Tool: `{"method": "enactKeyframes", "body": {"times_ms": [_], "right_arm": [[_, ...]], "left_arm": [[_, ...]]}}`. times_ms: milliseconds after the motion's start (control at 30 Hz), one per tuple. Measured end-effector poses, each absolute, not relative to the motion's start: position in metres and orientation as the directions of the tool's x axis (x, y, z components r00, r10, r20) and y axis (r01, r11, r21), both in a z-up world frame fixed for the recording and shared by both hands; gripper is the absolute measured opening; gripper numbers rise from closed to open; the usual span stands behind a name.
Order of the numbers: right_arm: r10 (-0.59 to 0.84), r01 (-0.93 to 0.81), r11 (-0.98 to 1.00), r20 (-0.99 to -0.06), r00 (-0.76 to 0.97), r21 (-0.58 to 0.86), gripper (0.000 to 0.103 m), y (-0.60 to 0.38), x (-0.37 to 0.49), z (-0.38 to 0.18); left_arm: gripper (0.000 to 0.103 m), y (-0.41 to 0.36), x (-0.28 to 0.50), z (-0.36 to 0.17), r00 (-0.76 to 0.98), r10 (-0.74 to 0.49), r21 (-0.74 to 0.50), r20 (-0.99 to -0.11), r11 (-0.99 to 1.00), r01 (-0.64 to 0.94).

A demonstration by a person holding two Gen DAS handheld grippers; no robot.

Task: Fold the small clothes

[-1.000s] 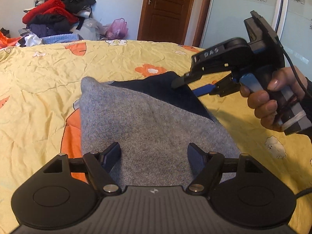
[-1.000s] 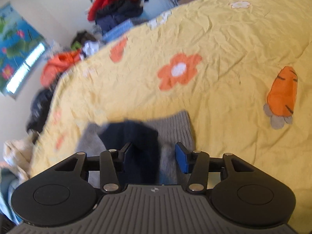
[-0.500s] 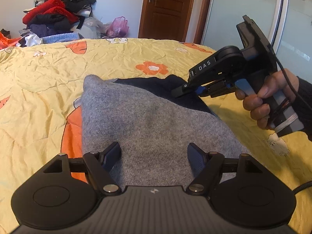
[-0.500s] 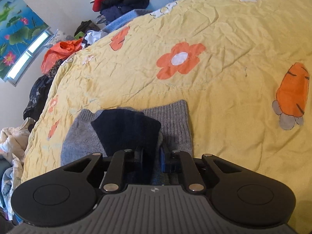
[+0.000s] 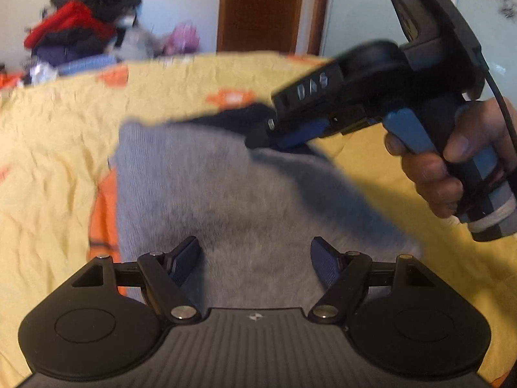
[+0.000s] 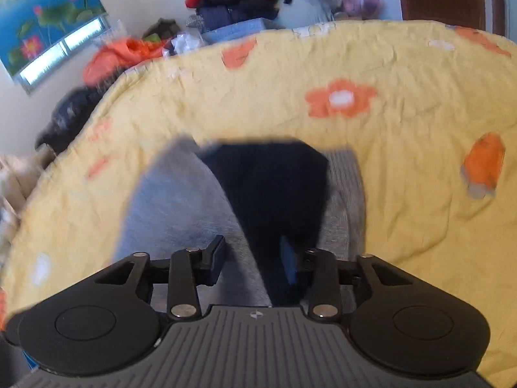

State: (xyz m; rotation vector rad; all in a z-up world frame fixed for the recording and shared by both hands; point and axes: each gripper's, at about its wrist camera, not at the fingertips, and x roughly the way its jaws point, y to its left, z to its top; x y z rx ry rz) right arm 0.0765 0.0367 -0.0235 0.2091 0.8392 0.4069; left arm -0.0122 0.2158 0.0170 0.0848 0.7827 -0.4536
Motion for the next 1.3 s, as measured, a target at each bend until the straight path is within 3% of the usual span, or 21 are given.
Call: {"method": "enactKeyframes", "body": {"times_ms": [133,233,267,300,367,533,600,700,800,967,1100,1300], "right_arm": [[0.371,-0.254,0.929,-0.703,0.607,0.271,0.035,0.042,0.065,-0.006],[0.350,-0.246,0.937,-0.649,0.676,0.249,0.042,0.032,0.025,0.025],[0.355,-0.259,0.935,-0.616,0.703,0.243,0.052,0.027,0.004,0.036],[0.350,-0.267,0.937,-0.583,0.733,0.226,0.070,0.022,-0.019,0.044],[0.317,-0.261,0.948,-0.525,0.789,0.180,0.088,0.008,-0.067,0.051],[0.122,-0.126,0.991,-0.574,0.810,0.033,0.092,-0.031,-0.158,0.030],[0.024,-0.101,0.990,-0.599,0.800,-0.094,0.098,-0.030,-0.162,0.018],[-0.085,-0.066,0.976,-0.642,0.762,-0.208,0.093,-0.007,-0.136,0.009],[-0.046,-0.060,0.988,-0.643,0.764,-0.142,0.100,0.013,-0.128,0.012],[-0.018,0.010,1.000,-0.728,0.686,-0.016,0.100,0.035,-0.126,-0.013],[-0.055,0.067,0.998,-0.767,0.639,-0.016,0.100,0.052,-0.122,-0.026],[-0.100,0.024,0.993,-0.708,0.699,-0.117,0.102,0.079,-0.129,-0.004]], "left_arm": [[0.076,0.216,-0.021,0.012,0.656,-0.343,-0.059,-0.673,0.908,0.414],[0.076,0.226,-0.033,0.039,0.680,-0.324,-0.078,-0.658,0.927,0.367],[0.077,0.231,-0.043,0.050,0.711,-0.302,-0.054,-0.636,0.935,0.349],[0.079,0.237,-0.054,0.059,0.740,-0.268,-0.020,-0.617,0.946,0.325],[0.088,0.252,-0.075,0.070,0.784,-0.175,0.033,-0.596,0.970,0.242],[0.088,0.289,-0.124,0.057,0.749,-0.025,0.017,-0.662,0.999,0.048],[0.088,0.291,-0.140,0.048,0.718,0.011,0.039,-0.696,0.999,0.023],[0.088,0.276,-0.147,0.041,0.697,-0.006,0.052,-0.717,0.997,0.062],[0.088,0.255,-0.139,0.044,0.702,-0.006,0.039,-0.712,0.998,0.048],[0.088,0.228,-0.123,0.039,0.689,-0.007,0.054,-0.725,0.996,0.067],[0.088,0.224,-0.123,0.038,0.673,-0.002,0.049,-0.739,0.997,0.058],[0.088,0.231,-0.129,0.054,0.699,-0.016,0.015,-0.715,0.999,0.038]]}}
